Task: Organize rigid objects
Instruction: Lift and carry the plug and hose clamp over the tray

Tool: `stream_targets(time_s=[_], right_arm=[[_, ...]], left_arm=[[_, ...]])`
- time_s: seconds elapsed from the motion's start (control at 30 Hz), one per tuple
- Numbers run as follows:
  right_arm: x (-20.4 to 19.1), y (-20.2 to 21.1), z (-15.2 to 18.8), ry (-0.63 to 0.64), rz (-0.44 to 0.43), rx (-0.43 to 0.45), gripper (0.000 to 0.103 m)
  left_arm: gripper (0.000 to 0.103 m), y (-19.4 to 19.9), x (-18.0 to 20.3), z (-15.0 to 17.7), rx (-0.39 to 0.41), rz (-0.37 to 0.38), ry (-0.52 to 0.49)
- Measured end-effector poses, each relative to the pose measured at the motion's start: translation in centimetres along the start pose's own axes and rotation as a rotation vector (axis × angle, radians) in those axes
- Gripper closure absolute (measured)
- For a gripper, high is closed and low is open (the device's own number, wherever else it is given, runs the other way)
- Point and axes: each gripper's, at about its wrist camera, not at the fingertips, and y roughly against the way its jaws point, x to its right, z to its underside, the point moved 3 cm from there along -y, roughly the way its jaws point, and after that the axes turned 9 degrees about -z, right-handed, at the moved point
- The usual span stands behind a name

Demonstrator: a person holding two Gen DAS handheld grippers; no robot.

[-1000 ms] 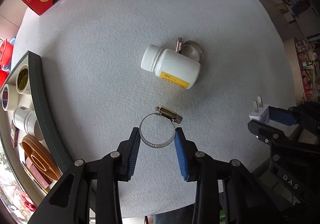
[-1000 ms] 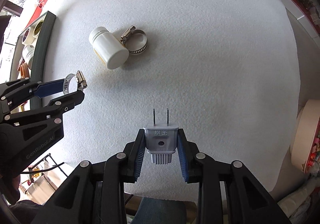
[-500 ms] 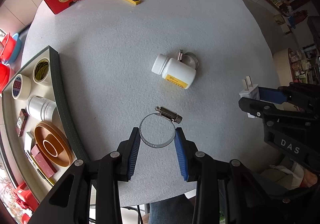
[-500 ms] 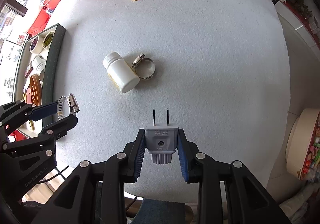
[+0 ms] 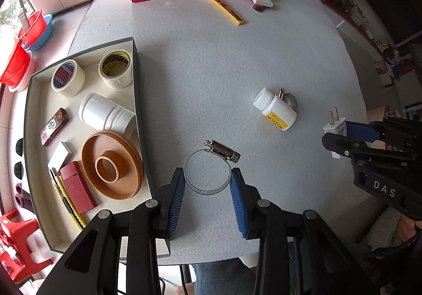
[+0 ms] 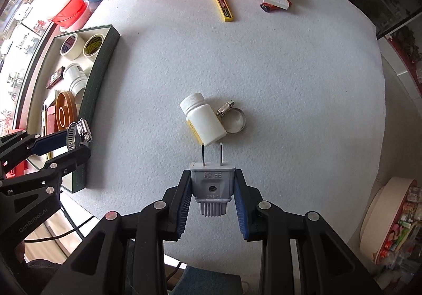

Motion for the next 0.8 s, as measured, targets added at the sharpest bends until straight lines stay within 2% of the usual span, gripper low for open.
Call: stream_targets(time_s=[0.53, 0.8], right_arm=[[-3.8, 1.1, -2.2, 0.147, 0.034, -0.01, 0.071], [-7.2, 0.6, -3.3, 0.22, 0.01, -0.025, 0.071]], left_arm=[[0.065, 1.2, -6.6, 0.9, 0.048, 0.009, 0.22], [0.065, 1.4, -10.6, 2.9, 0.06, -0.053, 0.327]])
